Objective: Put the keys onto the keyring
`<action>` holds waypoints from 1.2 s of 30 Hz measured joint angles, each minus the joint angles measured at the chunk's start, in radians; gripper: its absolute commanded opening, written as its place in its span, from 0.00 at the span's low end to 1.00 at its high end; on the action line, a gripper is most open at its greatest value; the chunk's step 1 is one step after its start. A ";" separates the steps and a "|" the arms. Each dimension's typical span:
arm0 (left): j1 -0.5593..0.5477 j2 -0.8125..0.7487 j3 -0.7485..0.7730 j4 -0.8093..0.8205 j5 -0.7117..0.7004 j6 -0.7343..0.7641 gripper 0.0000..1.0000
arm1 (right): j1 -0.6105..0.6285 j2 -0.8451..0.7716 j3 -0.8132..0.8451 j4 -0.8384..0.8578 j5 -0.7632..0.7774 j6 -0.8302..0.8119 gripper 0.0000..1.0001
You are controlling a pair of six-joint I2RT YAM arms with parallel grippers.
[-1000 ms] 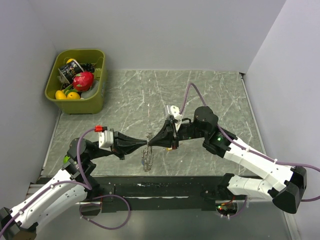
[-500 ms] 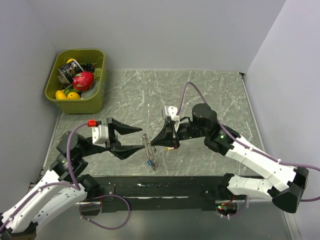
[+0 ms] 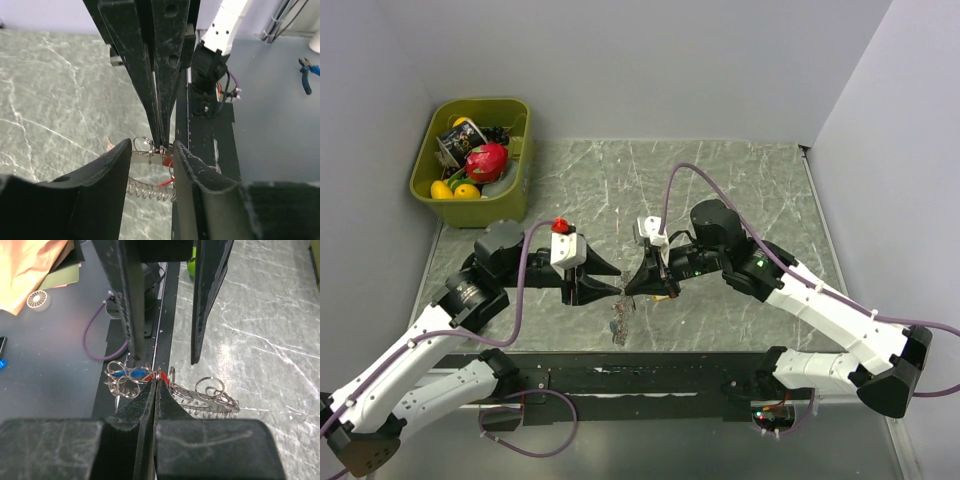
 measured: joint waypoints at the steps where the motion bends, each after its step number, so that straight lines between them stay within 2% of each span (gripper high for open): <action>1: 0.000 0.006 0.005 -0.016 0.005 0.012 0.45 | 0.000 0.000 0.000 0.000 -0.001 -0.002 0.00; 10: 0.000 0.017 0.035 -0.058 0.014 0.040 0.47 | 0.000 0.030 0.021 0.011 0.068 0.067 0.00; 16: 0.000 0.016 0.035 -0.063 0.014 0.044 0.38 | 0.000 0.083 0.032 0.015 0.057 0.099 0.00; 36: 0.000 0.035 0.036 -0.159 -0.018 0.093 0.40 | -0.005 0.065 -0.023 0.076 0.026 0.167 0.00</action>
